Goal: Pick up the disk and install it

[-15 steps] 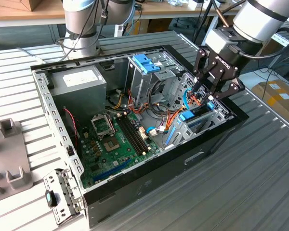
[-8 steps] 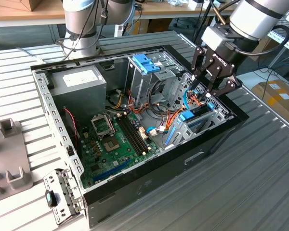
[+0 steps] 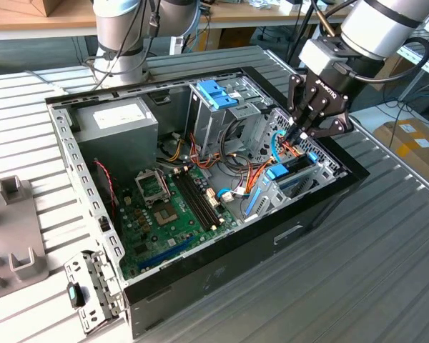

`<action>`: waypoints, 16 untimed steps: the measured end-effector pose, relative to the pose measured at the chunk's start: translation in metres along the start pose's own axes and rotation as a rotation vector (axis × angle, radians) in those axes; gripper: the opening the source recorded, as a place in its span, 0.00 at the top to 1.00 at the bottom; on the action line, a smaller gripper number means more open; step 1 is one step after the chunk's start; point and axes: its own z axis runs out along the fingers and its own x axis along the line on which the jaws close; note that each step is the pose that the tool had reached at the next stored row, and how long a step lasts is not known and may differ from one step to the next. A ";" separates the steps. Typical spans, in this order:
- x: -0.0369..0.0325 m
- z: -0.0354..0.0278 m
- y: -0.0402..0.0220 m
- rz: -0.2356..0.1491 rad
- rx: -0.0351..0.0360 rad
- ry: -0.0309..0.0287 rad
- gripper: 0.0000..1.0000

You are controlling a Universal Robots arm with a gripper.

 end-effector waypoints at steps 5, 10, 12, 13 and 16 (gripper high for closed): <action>0.0000 0.0000 0.0000 0.000 0.0000 -0.0001 0.84; 0.0000 0.0000 0.0000 0.000 0.0000 -0.0002 0.84; 0.0000 0.0000 0.0000 0.000 0.0000 -0.0002 0.84; 0.0000 0.0000 0.0000 0.000 0.0000 -0.0002 0.84; 0.0004 0.0000 0.0000 0.000 0.0000 -0.0002 0.84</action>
